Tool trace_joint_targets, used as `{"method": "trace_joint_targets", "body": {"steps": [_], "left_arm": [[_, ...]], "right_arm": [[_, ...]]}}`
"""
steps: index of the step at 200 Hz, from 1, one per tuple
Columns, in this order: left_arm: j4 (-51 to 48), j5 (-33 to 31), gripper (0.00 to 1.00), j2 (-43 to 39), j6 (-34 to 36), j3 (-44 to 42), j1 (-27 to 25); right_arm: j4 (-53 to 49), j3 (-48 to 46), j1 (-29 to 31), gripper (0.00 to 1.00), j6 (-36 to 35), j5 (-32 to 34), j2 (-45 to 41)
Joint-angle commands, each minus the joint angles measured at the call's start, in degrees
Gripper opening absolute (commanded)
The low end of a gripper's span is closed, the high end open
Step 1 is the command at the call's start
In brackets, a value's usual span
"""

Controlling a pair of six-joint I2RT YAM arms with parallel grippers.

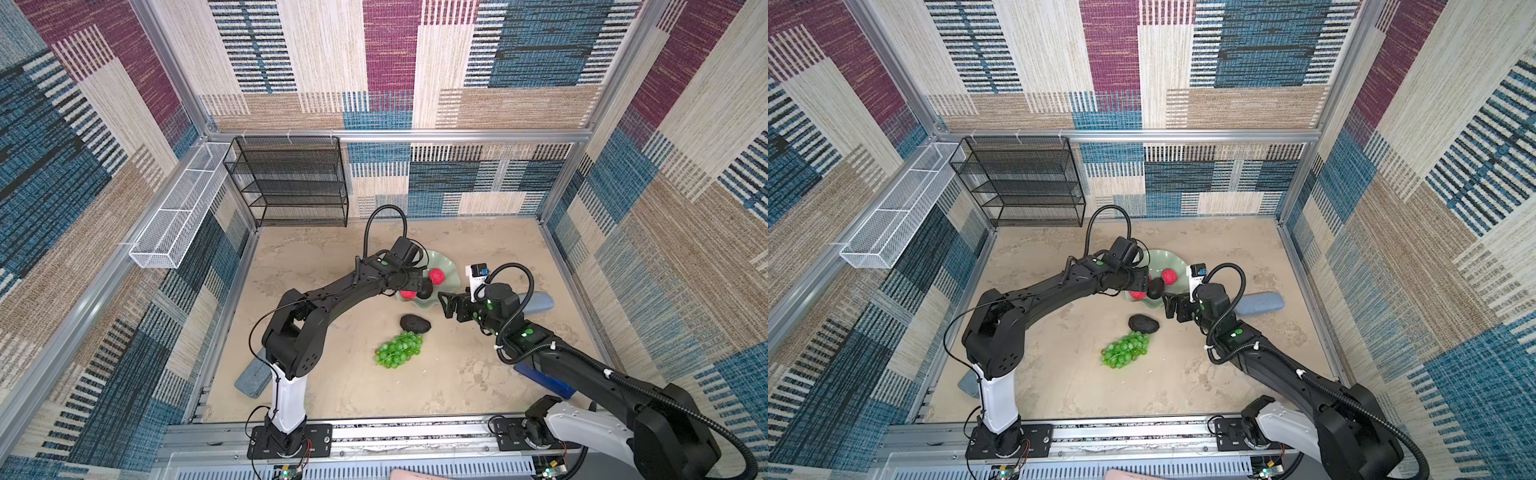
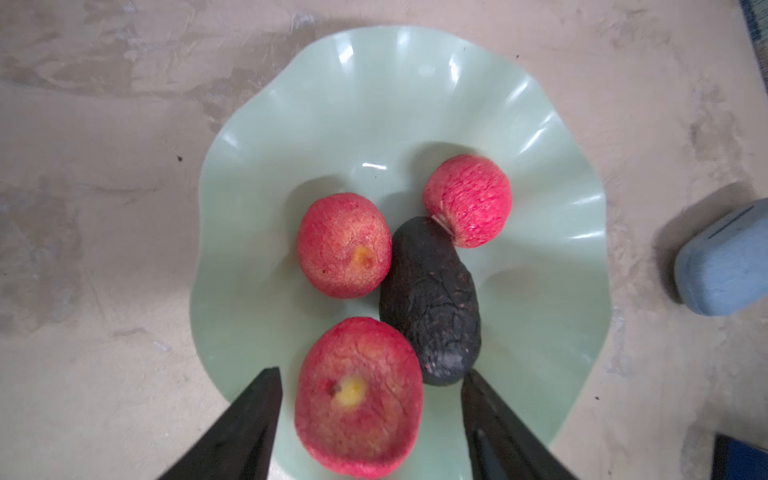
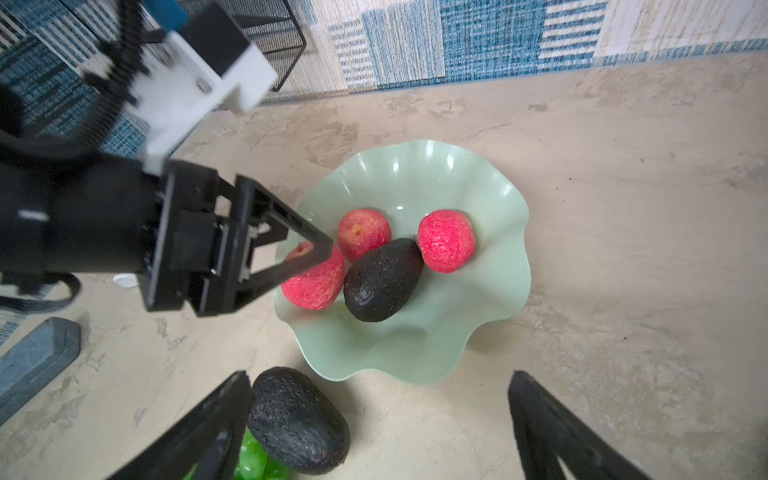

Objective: Place and organize the fake fruits in the fruit bowl
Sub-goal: 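Place the apple in the bowl with the left gripper while the right reaches the avocado, then grasp the second avocado with the right gripper while the left withdraws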

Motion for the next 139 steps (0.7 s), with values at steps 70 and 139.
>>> {"method": "trace_joint_targets", "body": {"steps": [70, 139], "left_arm": [[19.17, -19.74, 0.78, -36.15, -3.17, -33.05, 0.48], [8.83, -27.88, 0.84, -67.66, -13.10, -57.82, 1.64]], "right_arm": [[-2.51, 0.39, 13.81, 0.94, -1.89, 1.33, 7.89], [1.59, 6.45, 15.23, 0.93, -2.30, 4.41, 21.31]]}}
